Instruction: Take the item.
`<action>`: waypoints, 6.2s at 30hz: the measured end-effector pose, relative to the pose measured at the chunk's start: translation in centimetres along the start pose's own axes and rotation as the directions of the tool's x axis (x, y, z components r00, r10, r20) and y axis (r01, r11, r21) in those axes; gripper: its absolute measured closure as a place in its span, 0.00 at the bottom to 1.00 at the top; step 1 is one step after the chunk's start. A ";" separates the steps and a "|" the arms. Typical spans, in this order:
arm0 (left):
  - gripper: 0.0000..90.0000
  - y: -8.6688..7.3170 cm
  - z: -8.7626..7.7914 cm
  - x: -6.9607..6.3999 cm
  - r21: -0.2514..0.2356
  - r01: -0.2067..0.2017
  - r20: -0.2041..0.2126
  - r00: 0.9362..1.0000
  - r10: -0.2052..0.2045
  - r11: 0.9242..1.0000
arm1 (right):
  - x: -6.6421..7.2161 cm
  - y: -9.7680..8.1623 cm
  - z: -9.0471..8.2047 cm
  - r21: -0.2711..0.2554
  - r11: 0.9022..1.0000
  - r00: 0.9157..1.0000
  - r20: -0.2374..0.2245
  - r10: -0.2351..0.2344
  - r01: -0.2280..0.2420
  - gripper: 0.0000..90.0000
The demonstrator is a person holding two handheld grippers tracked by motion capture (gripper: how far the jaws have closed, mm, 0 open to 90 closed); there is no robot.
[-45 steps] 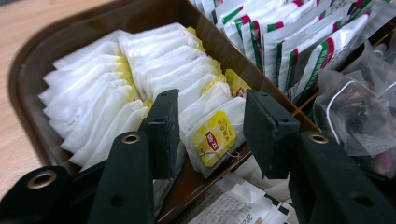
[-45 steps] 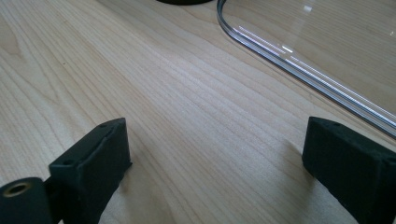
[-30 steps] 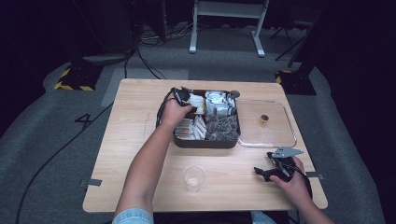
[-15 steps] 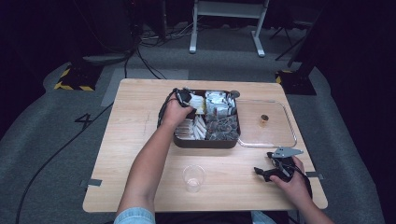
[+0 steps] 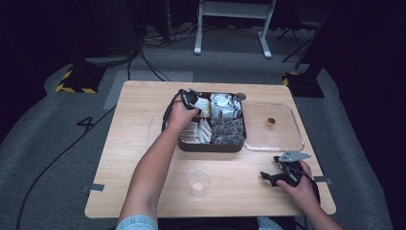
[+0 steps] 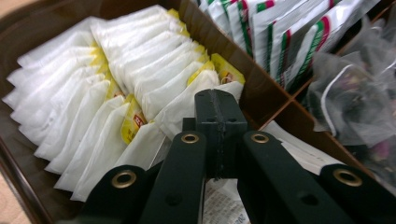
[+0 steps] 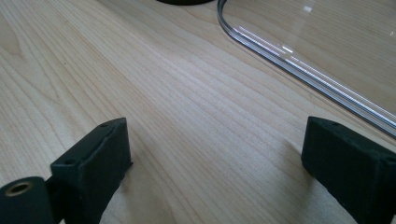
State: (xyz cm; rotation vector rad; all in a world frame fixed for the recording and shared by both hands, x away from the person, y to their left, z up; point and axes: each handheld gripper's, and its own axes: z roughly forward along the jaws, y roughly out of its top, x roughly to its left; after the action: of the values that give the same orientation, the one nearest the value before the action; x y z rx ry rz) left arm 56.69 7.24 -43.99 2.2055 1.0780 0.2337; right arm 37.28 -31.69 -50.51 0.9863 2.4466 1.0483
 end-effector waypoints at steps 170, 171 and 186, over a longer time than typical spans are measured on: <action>0.36 -21.8 -19.3 -4.2 -0.147 -0.094 -0.111 0.991 0.078 0.985 | 0.3 0.0 0.0 -0.004 1.000 1.000 0.017 0.017 -0.017 0.11; 0.36 -21.8 -19.3 -4.2 -0.147 -0.094 -0.111 0.991 0.078 0.985 | 0.3 0.0 0.0 -0.004 1.000 1.000 0.017 0.017 -0.017 0.11; 0.32 -25.9 -17.2 -0.4 -0.066 0.001 -0.157 0.987 -0.012 0.998 | 0.3 0.0 0.0 -0.004 1.000 1.000 0.017 0.017 -0.017 0.11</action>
State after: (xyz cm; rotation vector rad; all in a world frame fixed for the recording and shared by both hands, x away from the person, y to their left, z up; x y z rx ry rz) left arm 32.63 26.65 -47.18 2.1529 1.1454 0.4410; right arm 37.07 -31.53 -50.49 1.0124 2.4256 1.0458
